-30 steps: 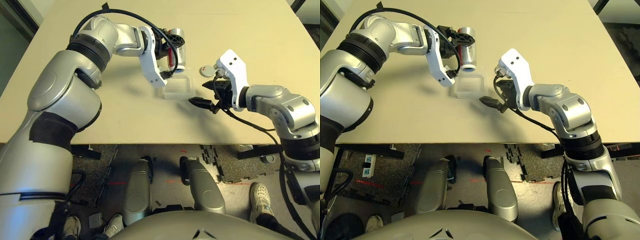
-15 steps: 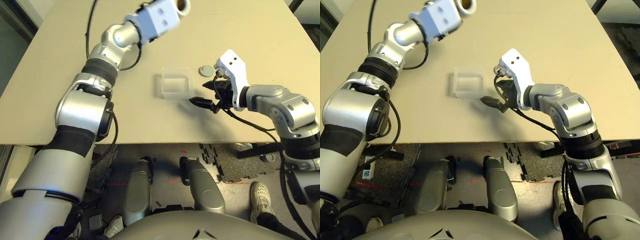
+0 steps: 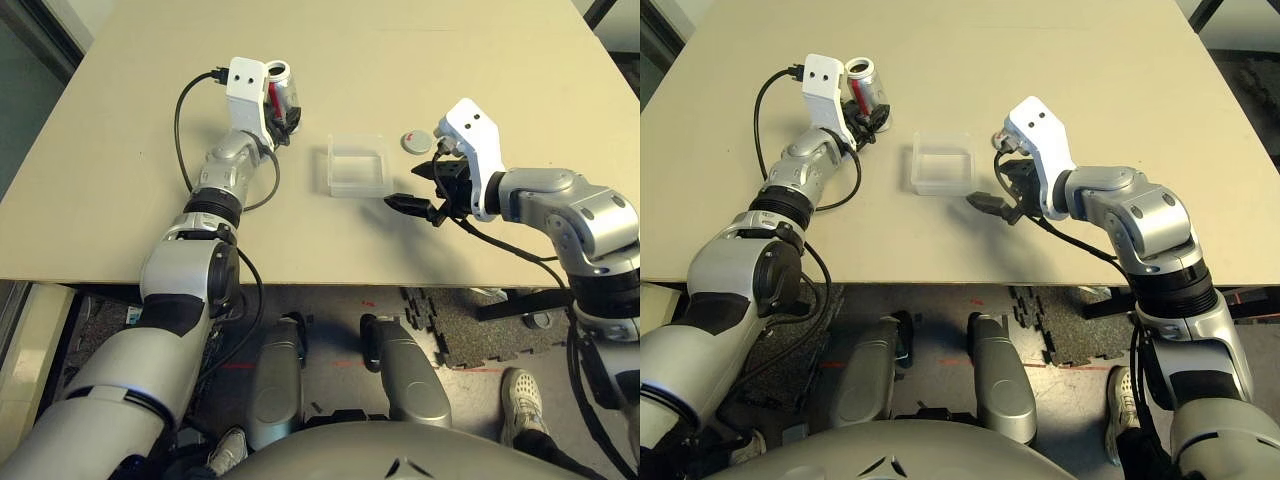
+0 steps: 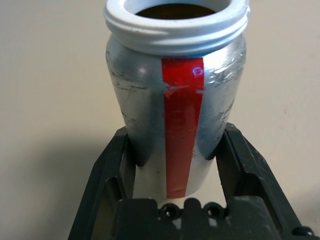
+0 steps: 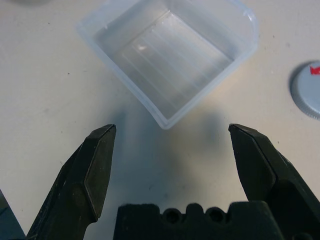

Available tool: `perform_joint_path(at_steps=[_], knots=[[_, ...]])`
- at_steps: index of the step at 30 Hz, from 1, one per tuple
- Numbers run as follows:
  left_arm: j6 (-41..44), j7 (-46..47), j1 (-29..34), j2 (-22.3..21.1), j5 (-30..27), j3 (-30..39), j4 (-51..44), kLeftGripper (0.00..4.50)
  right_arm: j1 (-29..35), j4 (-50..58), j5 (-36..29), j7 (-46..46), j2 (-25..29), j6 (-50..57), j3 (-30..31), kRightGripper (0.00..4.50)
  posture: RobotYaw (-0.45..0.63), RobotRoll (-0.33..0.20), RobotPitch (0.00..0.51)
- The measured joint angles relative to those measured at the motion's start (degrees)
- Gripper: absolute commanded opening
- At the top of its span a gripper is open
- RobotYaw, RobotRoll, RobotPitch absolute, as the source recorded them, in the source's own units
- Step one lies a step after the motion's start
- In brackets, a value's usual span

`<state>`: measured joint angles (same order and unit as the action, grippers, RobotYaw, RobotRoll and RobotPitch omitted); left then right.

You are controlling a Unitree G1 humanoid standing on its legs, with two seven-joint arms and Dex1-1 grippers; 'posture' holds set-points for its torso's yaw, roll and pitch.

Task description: Pour the medicine from the bottle into the box.

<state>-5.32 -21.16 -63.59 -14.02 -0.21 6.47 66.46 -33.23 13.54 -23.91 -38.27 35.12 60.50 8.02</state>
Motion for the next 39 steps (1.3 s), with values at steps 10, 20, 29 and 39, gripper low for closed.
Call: perform_joint_path(at_steps=[10, 20, 29, 39], knots=[[-29.9, 25.3, -25.3, -14.4, 55.7, -49.3, -4.3, 2.47, 0.2, 0.0, 0.0, 0.4, -0.9, -0.5, -0.1, 4.5, -0.01, 0.0, 0.176], [-34.7, 38.6, -21.1, -10.5, 71.0, -64.3, 0.8, 2.47, 0.2, -0.3, 0.1, 2.3, -2.9, -1.2, -2.0, 4.5, -0.04, 0.0, 0.179], [-33.4, 39.7, -21.2, -9.1, 70.8, -63.7, 2.7, 2.47, 0.3, -0.3, 0.0, 2.4, -2.9, -1.2, -2.0, 4.5, -0.04, 0.0, 0.178], [-16.9, -0.8, -13.9, -0.5, 20.7, -17.8, 8.3, 2.47, 0.7, 0.2, -0.2, 1.7, -2.4, -0.6, -2.0, 4.5, -0.04, 0.0, 0.186]])
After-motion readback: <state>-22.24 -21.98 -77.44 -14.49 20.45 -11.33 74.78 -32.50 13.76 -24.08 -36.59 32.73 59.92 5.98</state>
